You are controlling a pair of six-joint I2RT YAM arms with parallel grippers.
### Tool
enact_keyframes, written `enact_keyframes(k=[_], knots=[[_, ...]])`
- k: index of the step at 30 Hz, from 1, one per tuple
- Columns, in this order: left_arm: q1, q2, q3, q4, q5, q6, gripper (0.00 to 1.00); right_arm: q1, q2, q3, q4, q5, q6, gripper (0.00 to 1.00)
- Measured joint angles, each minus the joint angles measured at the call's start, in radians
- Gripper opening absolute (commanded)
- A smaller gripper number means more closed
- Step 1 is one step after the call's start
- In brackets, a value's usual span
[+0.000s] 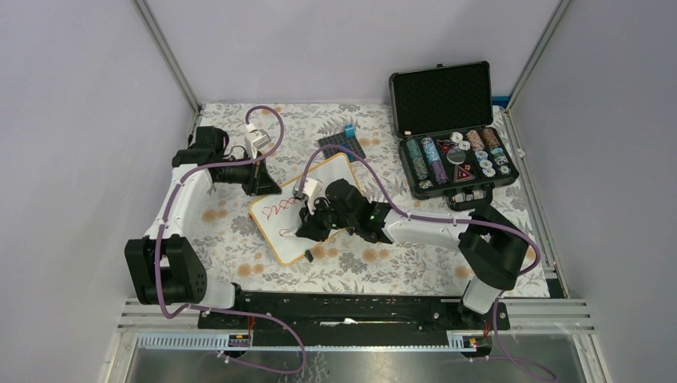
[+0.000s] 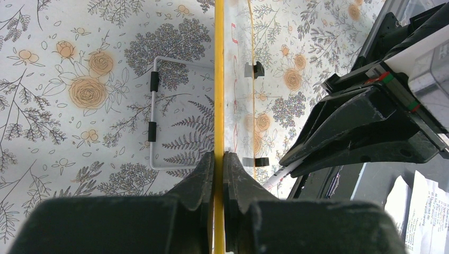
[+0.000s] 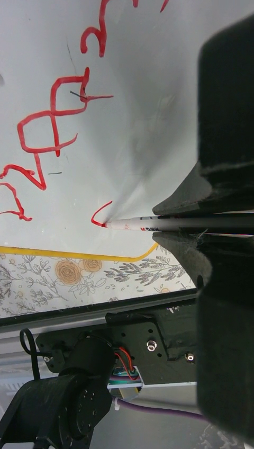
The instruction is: Write a sentence on the whiteboard
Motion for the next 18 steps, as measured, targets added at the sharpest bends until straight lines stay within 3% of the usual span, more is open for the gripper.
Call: enact_keyframes(k=[18], knots=[[0.0, 0.0, -0.001, 0.002, 0.0, 0.0, 0.0, 0.006, -0.028, -0.042, -0.041, 0.034, -0.018, 0.0]])
